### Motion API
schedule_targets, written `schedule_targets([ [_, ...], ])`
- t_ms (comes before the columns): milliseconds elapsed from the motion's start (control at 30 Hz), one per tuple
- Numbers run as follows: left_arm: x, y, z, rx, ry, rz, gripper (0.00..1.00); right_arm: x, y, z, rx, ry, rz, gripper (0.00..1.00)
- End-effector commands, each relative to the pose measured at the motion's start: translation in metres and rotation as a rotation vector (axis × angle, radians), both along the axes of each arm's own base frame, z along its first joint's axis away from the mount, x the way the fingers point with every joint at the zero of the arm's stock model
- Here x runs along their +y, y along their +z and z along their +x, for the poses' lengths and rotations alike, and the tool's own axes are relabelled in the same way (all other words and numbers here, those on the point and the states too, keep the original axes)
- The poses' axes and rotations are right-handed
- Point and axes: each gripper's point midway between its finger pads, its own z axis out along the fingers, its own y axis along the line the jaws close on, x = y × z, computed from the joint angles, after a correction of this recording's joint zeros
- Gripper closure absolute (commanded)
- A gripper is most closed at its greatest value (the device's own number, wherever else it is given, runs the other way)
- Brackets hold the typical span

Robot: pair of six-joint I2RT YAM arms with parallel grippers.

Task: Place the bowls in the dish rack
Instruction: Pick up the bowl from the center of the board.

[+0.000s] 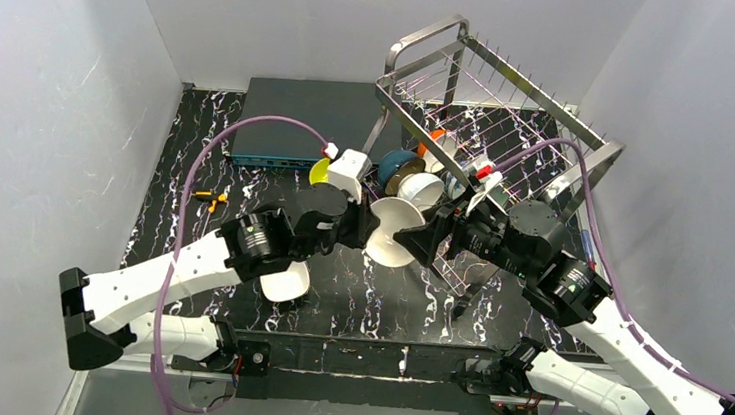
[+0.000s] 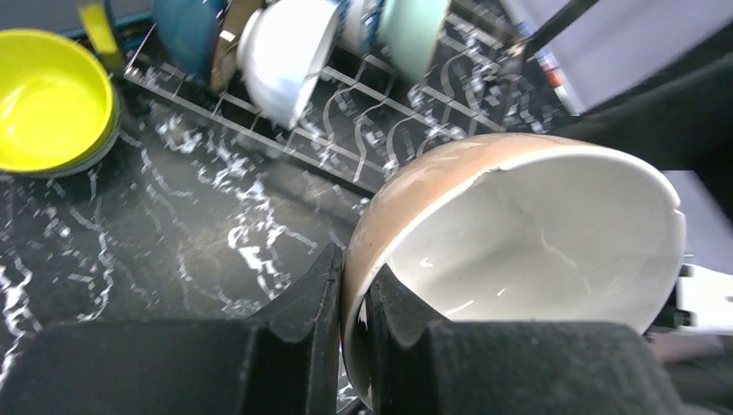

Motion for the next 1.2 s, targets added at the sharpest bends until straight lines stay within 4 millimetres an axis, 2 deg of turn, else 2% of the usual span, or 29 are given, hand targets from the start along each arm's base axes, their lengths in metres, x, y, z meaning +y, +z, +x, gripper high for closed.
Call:
schedule_targets([
  [0,-0.015,0.103,-0.010,-0.155,-0.060,-0.365,1.00,-0.005,-0.022,0.002,0.075,-0.035,-0.056,0.09],
  [200,-0.024,0.114,-0.018,-0.187,-0.099,-0.408,1.00,-0.003,-0.022,0.003,0.073,-0.032,-0.051,0.11],
  [267,-0.026,0.111,-0.018,-0.182,-0.104,-0.396,1.00,-0.004,-0.019,0.003,0.069,-0.034,-0.046,0.16],
  [400,-0.025,0.102,-0.018,-0.162,-0.103,-0.354,0.98,-0.005,-0.017,0.000,0.064,-0.026,-0.040,0.38],
  [467,-0.021,0.097,-0.018,-0.157,-0.091,-0.339,0.91,-0.006,-0.018,0.000,0.064,-0.030,-0.042,0.49],
  [600,-0.013,0.084,-0.019,-0.141,-0.067,-0.316,0.69,-0.007,-0.016,0.001,0.060,-0.036,-0.043,0.85],
  [667,-0.010,0.078,-0.020,-0.130,-0.065,-0.313,0.65,-0.007,-0.017,0.001,0.060,-0.036,-0.043,0.99],
  [733,-0.008,0.072,-0.021,-0.117,-0.057,-0.323,0.58,-0.007,-0.018,0.001,0.058,-0.036,-0.042,0.99],
  [800,-0.007,0.070,-0.022,-0.108,-0.055,-0.338,0.45,-0.008,-0.017,0.000,0.058,-0.036,-0.046,0.99],
  [900,-0.008,0.069,-0.026,-0.098,-0.073,-0.343,0.32,-0.009,-0.014,-0.001,0.055,-0.033,-0.040,0.99],
  [1033,-0.011,0.066,-0.034,-0.081,-0.122,-0.337,0.24,-0.009,-0.011,-0.004,0.041,-0.019,-0.030,0.99],
  [1167,-0.016,0.061,-0.044,-0.049,-0.196,-0.336,0.21,-0.010,-0.006,-0.005,0.032,-0.019,-0.023,0.99],
])
